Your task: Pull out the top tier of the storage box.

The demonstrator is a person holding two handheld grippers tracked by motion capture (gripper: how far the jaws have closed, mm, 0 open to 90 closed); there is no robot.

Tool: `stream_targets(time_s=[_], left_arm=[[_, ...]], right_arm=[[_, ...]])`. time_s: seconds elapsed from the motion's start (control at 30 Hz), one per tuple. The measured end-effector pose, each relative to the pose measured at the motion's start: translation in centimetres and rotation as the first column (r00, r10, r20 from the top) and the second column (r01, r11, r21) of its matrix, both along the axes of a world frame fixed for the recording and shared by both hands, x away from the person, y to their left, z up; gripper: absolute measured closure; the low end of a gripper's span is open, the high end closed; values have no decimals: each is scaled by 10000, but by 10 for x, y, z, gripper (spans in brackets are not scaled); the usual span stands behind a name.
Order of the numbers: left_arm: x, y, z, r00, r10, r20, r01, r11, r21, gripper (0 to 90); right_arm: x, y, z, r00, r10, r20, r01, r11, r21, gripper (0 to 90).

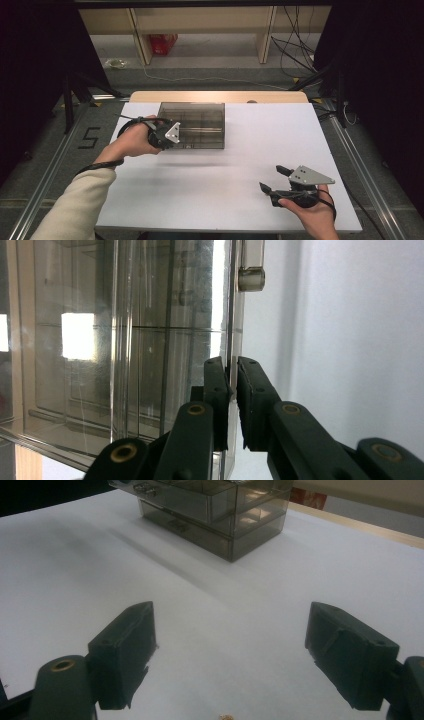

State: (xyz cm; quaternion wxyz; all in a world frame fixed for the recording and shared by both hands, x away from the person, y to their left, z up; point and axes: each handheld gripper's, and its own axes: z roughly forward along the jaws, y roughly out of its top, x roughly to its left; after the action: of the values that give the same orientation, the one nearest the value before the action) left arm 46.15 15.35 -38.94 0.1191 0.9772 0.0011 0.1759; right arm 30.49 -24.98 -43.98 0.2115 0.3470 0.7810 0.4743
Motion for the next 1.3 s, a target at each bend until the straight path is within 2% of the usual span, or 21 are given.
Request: stream_targets(time_s=[0.73,1.3], left_arm=[[-8,2,0,9994,-348,-16,348,9994,26,837],[-17,3,-2,9992,-395,4,395,9992,-18,839]], right_arm=[[0,0,0,10000,-4,-36,4,10000,14,212],[0,0,0,10000,-18,-43,18,10000,22,213]])
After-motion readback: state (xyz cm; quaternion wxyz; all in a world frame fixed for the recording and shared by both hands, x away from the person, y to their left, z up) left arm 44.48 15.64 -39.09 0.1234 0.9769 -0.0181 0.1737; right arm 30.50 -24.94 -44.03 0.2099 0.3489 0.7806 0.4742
